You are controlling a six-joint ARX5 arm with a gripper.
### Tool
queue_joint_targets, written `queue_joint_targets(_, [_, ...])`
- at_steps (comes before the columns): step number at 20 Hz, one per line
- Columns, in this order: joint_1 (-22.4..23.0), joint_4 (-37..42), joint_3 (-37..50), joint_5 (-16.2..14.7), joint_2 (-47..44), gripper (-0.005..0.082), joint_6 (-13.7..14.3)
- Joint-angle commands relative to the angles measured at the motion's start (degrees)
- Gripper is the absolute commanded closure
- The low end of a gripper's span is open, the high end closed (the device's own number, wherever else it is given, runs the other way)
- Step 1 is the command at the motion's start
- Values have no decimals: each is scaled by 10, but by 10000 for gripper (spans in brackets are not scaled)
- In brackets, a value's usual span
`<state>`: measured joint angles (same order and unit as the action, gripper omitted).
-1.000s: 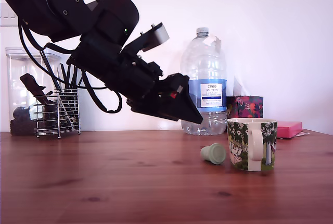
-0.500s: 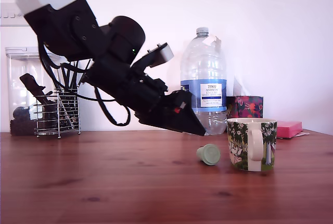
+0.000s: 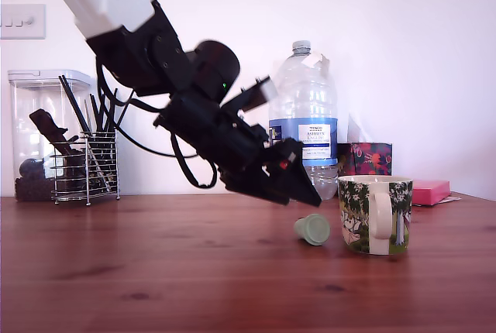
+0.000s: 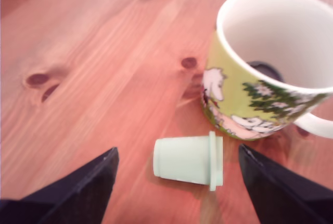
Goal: Pick up the coffee capsules from the table one by one and drop them inside the nearest coffee cup
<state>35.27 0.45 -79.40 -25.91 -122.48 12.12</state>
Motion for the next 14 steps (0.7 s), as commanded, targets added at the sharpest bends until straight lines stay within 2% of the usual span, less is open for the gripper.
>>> queue_joint_targets(1, [5,-7,-14,-4,-30,96,-2])
queue_joint_targets(5, [9,-40,-51,-7,-60,96,-2])
queue_joint_targets(11, [11,-39,-52,-6,-66,97,-3])
queue_joint_targets(14, [11,-35,-53,-2,-73,97,-25])
